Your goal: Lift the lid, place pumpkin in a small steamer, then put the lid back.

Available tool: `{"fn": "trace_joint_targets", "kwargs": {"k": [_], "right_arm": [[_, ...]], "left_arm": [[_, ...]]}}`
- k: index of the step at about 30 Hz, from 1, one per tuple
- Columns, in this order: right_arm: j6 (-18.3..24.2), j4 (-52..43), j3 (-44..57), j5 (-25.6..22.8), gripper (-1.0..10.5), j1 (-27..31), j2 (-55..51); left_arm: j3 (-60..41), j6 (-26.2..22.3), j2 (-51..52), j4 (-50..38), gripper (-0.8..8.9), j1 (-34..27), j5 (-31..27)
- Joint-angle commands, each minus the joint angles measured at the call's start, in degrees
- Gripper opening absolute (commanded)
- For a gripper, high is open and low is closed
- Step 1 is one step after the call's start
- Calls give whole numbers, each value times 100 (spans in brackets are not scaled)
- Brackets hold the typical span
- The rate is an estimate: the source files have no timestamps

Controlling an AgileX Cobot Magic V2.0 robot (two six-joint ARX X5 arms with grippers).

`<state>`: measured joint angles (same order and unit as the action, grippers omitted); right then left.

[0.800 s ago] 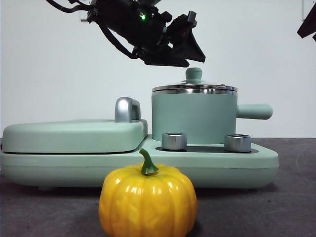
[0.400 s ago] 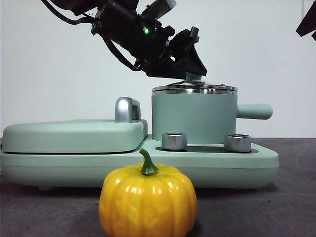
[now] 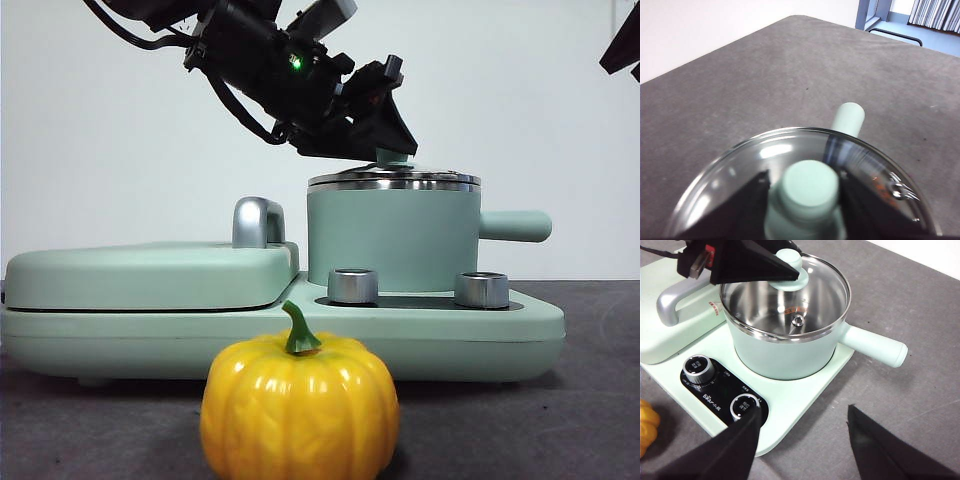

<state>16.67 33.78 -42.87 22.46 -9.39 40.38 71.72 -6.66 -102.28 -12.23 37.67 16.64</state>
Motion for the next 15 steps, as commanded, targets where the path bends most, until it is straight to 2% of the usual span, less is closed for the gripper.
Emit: {"fn": "trace_joint_targets", "kwargs": {"k": [1, 15], "right_arm": [[-15, -72, -98, 2, 276, -24, 37], [-15, -72, -98, 2, 275, -24, 37]], "left_arm": [[138, -63, -127, -61, 9, 59, 11], [184, -63, -52, -77, 7, 61, -149]]}}
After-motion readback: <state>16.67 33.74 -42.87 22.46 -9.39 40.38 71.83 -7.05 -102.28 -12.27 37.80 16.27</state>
